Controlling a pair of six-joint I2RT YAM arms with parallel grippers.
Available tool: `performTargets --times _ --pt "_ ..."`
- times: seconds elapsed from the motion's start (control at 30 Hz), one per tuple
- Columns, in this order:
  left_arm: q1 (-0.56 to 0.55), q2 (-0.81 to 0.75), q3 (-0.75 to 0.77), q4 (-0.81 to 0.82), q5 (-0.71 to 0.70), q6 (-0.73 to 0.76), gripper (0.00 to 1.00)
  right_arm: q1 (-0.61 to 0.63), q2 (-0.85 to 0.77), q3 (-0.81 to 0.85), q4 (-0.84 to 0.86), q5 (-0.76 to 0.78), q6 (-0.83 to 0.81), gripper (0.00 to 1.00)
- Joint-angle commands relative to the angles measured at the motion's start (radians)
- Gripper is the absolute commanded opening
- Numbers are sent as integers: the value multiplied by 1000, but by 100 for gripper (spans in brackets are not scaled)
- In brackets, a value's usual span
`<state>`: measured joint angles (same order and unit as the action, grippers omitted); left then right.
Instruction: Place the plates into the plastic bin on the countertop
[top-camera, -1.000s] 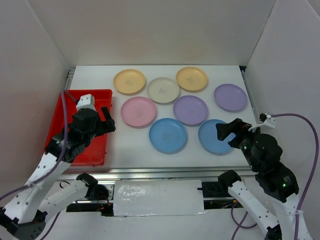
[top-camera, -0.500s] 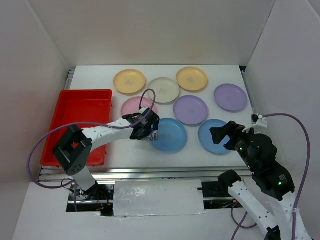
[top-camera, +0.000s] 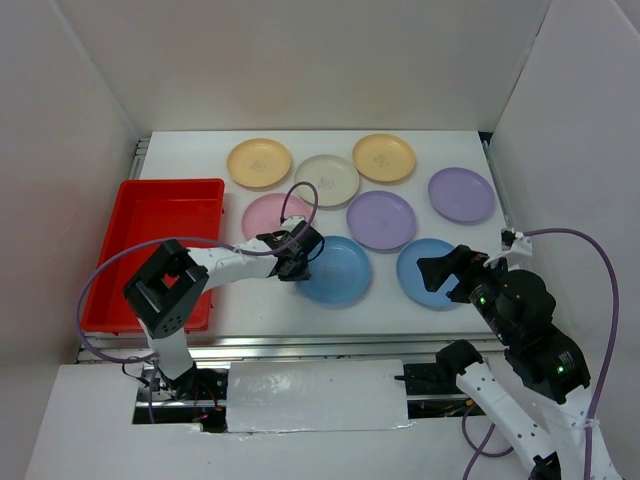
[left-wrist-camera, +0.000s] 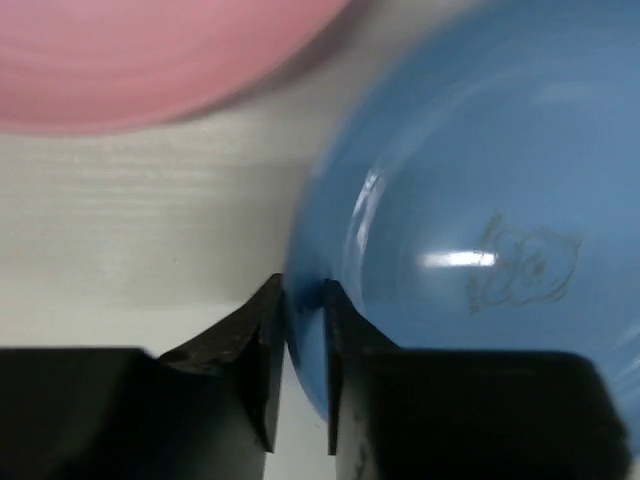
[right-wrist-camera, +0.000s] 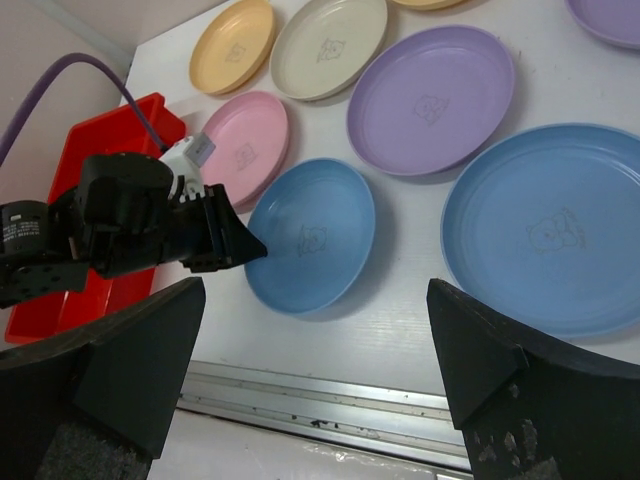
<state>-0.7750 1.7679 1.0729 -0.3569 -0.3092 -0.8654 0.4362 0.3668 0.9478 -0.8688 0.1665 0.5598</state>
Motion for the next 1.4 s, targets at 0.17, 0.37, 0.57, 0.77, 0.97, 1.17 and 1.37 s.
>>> performTargets --times 0.17,0.37,0.57,0.77,0.97,1.17,1.37 --pt "-55 -151 -60 -39 -108 -73 0 6 -11 8 24 -21 -5 100" --pt "-94 -461 -13 -312 -293 -127 0 4 -9 2 40 -15 -5 100" --pt "378 -659 62 -367 -199 -81 0 3 35 -43 154 -91 8 100" --pt "886 -648 79 -346 -67 -130 0 4 98 -57 214 -140 5 100" --pt "1201 -495 107 -280 87 -112 0 4 110 -75 251 -212 6 100" --pt "1218 -351 104 -212 145 -98 0 6 124 -89 284 -242 5 100" --pt "1217 -243 99 -172 192 -87 0 6 142 -87 297 -256 2 100"
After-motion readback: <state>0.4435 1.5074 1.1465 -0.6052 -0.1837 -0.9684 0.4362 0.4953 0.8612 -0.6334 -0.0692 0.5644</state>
